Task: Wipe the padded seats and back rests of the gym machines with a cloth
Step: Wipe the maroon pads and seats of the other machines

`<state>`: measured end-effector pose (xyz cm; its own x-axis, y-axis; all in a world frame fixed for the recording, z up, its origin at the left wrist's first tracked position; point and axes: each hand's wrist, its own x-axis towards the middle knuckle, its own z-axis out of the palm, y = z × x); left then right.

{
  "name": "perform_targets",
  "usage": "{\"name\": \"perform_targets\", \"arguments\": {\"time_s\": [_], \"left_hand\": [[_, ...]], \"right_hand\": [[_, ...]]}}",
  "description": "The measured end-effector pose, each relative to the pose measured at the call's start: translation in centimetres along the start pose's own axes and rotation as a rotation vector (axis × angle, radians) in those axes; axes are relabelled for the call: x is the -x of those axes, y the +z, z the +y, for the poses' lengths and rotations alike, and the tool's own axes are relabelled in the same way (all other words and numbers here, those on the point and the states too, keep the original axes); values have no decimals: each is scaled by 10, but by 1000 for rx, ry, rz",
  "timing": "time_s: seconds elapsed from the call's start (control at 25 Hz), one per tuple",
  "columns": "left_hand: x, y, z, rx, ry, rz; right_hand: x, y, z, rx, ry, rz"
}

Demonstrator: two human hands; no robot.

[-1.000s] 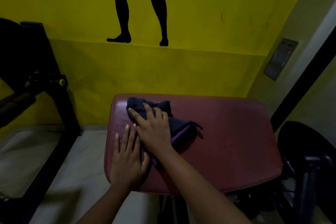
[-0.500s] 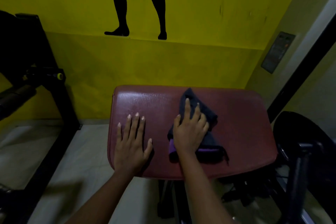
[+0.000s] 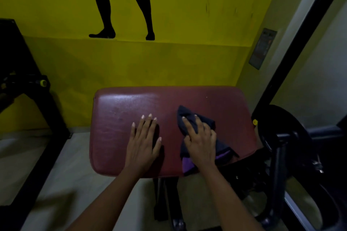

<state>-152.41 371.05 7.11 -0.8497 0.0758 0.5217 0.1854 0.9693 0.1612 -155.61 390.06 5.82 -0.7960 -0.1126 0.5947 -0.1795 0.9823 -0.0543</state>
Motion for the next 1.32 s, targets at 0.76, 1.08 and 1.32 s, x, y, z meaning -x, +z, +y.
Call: {"name": "perform_targets", "arguments": {"time_s": [0.76,1.08,1.32], "left_hand": [[-14,27,24,-140,-80,-8],[0,39,57,-78,-50,-56],[-30,49,95,-32,17,-26]], "right_hand": [[-145,-4,70,-90,85,-80],[-16,1,28,-124,382,67],[5,-3,98,3,-97,37]]}}
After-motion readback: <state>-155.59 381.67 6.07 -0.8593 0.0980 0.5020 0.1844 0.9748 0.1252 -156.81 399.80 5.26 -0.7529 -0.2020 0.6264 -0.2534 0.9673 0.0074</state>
